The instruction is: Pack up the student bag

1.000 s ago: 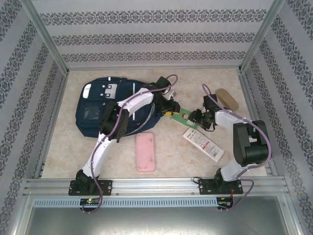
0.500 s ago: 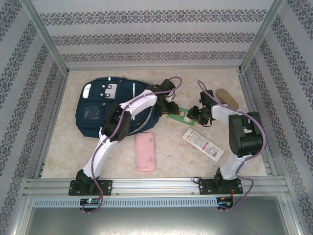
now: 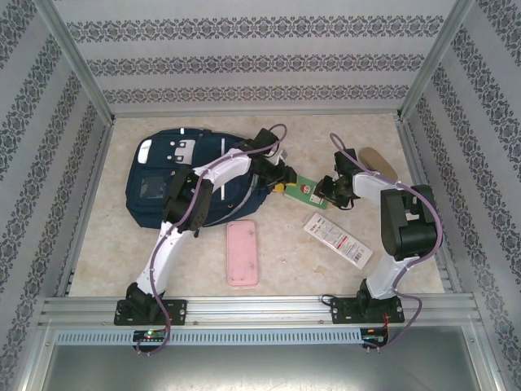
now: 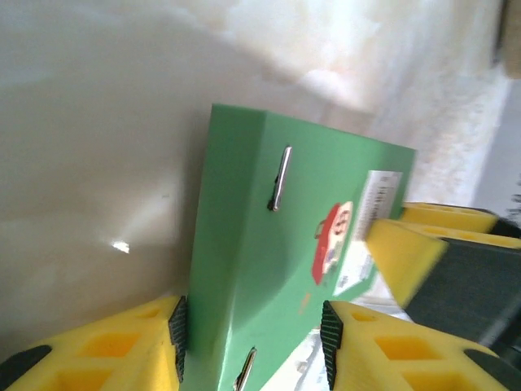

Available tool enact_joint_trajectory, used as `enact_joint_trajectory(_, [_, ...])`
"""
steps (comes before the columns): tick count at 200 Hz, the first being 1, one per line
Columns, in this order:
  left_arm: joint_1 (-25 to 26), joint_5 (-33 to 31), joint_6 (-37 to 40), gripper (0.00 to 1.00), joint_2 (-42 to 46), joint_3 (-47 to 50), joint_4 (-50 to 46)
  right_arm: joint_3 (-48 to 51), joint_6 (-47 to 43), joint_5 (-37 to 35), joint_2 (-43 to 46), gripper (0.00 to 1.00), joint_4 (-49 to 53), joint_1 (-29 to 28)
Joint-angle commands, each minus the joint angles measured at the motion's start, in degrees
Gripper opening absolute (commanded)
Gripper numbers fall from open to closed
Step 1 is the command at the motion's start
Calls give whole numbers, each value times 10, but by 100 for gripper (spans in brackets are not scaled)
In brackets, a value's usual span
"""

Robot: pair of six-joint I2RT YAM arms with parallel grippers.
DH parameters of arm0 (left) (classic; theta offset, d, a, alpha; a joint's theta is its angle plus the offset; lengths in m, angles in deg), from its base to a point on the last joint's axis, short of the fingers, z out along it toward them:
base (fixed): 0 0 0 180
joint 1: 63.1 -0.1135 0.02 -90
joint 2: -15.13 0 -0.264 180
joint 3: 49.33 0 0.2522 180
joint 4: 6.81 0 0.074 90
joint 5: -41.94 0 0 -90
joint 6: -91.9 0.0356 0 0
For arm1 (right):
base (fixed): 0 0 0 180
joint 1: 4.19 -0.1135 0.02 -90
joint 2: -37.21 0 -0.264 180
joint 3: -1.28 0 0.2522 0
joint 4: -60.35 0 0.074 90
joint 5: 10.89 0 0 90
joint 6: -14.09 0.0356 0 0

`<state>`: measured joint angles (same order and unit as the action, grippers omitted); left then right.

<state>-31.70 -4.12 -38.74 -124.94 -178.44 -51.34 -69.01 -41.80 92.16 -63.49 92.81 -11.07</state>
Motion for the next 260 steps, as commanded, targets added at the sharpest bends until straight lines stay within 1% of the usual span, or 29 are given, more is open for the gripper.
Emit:
enact_joint_trajectory(1, [32,162,-53,48,46,-3,142,-17,0,52,-10,42,-20,-14])
enact_joint_trajectory(36, [25,156,-51,47,39,-1,132,-18,7,56,-2,42,-22,-15])
enact_joint_trajectory(62, [25,114,5,43,22,-29,38,-20,5,53,5,42,-17,-14])
enact_joint_trajectory(76, [24,90,28,36,23,-35,6,-20,2,51,8,43,-13,-14])
enact_joint_trajectory(87, [22,80,34,29,25,-36,-6,-19,1,47,14,44,-11,-14])
enact_joint_trajectory(104, [19,72,41,16,33,-36,-15,-16,0,41,28,51,-6,-12])
enact_joint_trajectory(124, [16,67,46,9,50,-39,-17,-11,-3,42,54,56,-7,-9])
enact_joint_trajectory(138, [12,71,45,6,64,-39,-14,-6,1,49,77,64,-9,-3])
enact_joint_trajectory(146, [10,76,40,3,72,-37,-9,-2,5,59,90,66,-14,3])
enact_joint_trajectory(151, [8,80,36,0,78,-35,-3,1,8,67,97,68,-18,7])
enact_joint_trajectory(167, [0,96,10,0,100,-18,30,13,18,95,119,74,-34,22])
enact_joint_trajectory(187, [-12,118,-29,0,131,11,85,26,32,145,141,78,-59,42])
enact_joint_trajectory(202, [-22,137,-58,0,147,26,122,39,55,190,151,80,-92,59])
enact_joint_trajectory(222, [-30,158,-84,0,159,38,157,60,102,252,159,82,-159,77])
enact_joint_trajectory(260, [-34,181,-131,0,170,54,222,75,201,350,130,83,-297,84])
